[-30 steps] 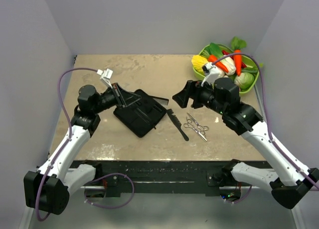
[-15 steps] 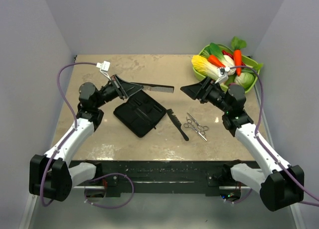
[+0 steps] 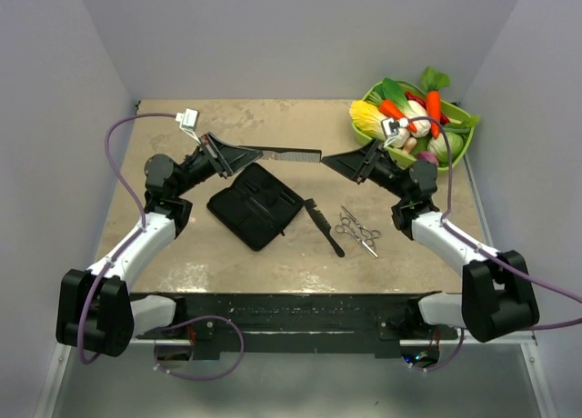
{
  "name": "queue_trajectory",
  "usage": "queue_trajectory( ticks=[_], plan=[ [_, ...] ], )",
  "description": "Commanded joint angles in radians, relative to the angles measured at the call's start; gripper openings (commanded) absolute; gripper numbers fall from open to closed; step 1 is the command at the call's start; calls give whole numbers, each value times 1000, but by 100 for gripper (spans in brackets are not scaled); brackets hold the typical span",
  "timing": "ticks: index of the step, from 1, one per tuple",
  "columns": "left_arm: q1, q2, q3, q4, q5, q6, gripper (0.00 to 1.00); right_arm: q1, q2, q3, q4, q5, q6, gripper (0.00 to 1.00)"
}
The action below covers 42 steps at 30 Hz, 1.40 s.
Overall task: Sort the hair-cutting tools
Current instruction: Pick up the comb at the center of the board.
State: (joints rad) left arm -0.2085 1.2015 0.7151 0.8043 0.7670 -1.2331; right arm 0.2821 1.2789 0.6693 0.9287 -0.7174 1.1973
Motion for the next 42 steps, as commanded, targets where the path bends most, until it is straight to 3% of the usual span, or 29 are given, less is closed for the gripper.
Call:
queue_trajectory(
  ticks=[1, 23, 29, 30, 37, 38, 42],
  plan=[
    [9, 9, -6, 82, 9, -14, 0, -3, 20, 58, 156, -57, 44, 69],
    [9, 46, 12, 107, 11, -20, 0, 65, 134, 142, 233, -80, 74, 42],
    [9, 47, 10, 105, 15, -20, 0, 65, 137, 154, 199, -74, 53, 14],
    [9, 47, 9, 107, 17, -22, 0, 65, 135, 157, 191, -73, 42, 1],
    [9, 33, -12, 52, 26, -3, 0, 65, 122, 153, 183, -65, 30, 0],
    [9, 30, -11, 36, 26, 4, 3, 65, 119, 145, 185, -63, 30, 0],
    [9, 27, 0, -60, 34, 30, 70, 65, 82, 115, 165, -53, 25, 0]
  ],
)
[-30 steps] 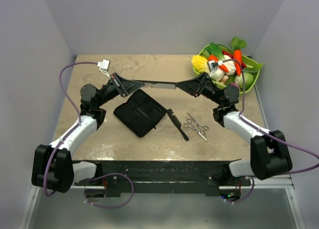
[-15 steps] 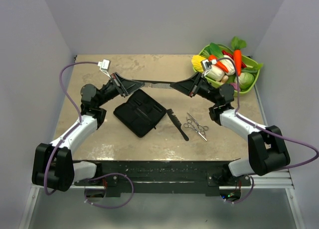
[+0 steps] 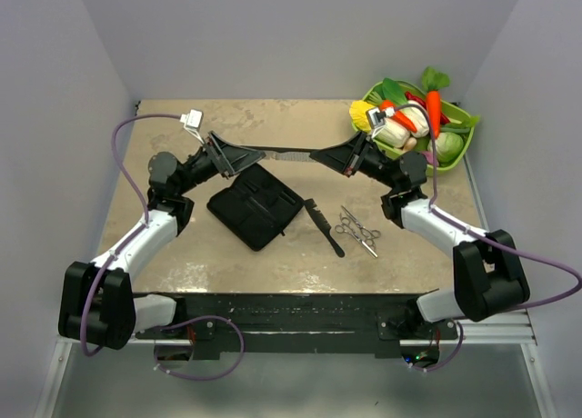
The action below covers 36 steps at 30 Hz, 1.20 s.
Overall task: Sort the hair-cutting tools
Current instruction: Pick up the comb at the center of the board, then adjust the hairdressing tool bag at the center of the board.
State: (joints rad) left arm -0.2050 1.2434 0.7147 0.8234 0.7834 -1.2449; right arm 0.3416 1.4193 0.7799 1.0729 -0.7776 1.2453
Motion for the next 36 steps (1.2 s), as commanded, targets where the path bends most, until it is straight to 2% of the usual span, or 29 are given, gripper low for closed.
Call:
queue_trajectory(
  ticks=[1, 2, 5, 8, 11, 13, 17, 26, 36],
  plan=[
    [6, -18, 0, -95, 16, 61, 86, 5, -69, -2, 10, 12, -26, 0],
    [6, -22, 2, -136, 16, 73, 99, 4, -77, -7, -17, 17, -33, 0],
    [7, -32, 18, -219, 4, 137, 100, -3, -121, -7, -114, 31, -82, 0],
    [15, -47, 63, -378, -36, 243, 100, -18, -164, -2, -212, 43, -128, 0],
    [35, -47, 170, -741, -165, 421, 100, -32, -207, -2, -353, 66, -199, 0],
    [53, -39, 245, -851, -260, 501, 100, -50, -226, -4, -413, 75, -242, 0],
    [76, -4, 336, -1016, -395, 562, 100, -73, -264, 15, -615, 107, -332, 0],
    [79, 154, 407, -1176, -630, 663, 99, -72, -329, 30, -956, 195, -527, 0],
    [78, 359, 402, -1163, -814, 725, 93, -49, -407, -68, -1070, 238, -541, 0]
  ],
)
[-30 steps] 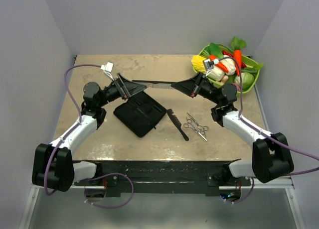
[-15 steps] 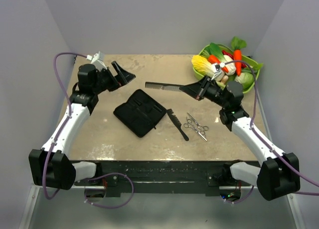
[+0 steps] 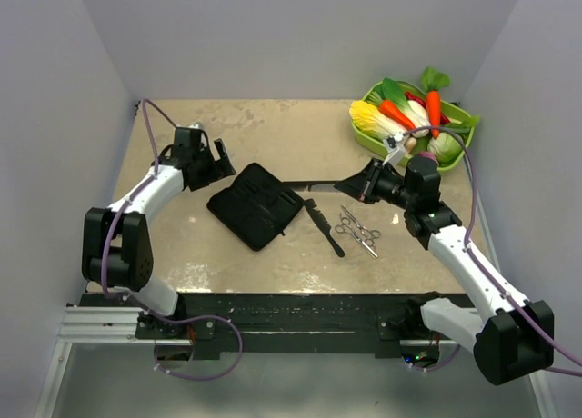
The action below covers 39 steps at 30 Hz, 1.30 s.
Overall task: Sort the hair-cutting tools
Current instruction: Adjust the hairdressing tool bag at the center of the board.
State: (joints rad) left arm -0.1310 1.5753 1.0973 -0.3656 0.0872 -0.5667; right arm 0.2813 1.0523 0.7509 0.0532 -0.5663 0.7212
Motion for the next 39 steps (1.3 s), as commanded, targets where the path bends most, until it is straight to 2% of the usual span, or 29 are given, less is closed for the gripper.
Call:
queue_trajectory(
  ticks=[1, 8, 13, 14, 18, 21, 22, 24, 25, 27, 32, 39],
  plan=[
    [4, 37, 18, 34, -135, 48, 92, 12, -47, -57, -50, 28, -9, 0],
    [5, 97, -26, 126, -145, 67, 84, 18, -92, -84, -82, 46, 1, 0],
    [4, 103, -134, 229, -103, 71, 79, 21, -95, -93, -116, 51, 3, 0],
    [4, 101, -152, 247, -93, 71, 72, 21, -91, -93, -121, 52, 6, 0],
    [4, 85, -243, 297, -60, 60, 61, 22, -81, -97, -128, 59, 12, 0],
    [4, 68, -281, 315, -52, 60, 47, 27, -81, -107, -119, 60, 21, 0],
    [4, 62, -287, 318, -46, 60, 34, 29, -81, -113, -118, 60, 23, 0],
    [4, 51, -307, 318, -34, 53, 21, 27, -80, -119, -116, 60, 29, 0],
    [4, 37, -316, 321, -29, 50, 10, 29, -78, -122, -122, 60, 29, 0],
    [4, 20, -347, 324, -17, 36, 2, 29, -78, -120, -131, 65, 26, 0],
    [-7, -35, -433, 343, 26, -24, 0, 29, -58, -99, -191, 80, 4, 0],
    [-82, -75, -522, 389, 25, -88, 0, 30, -15, -104, -196, 88, -2, 0]
  ],
)
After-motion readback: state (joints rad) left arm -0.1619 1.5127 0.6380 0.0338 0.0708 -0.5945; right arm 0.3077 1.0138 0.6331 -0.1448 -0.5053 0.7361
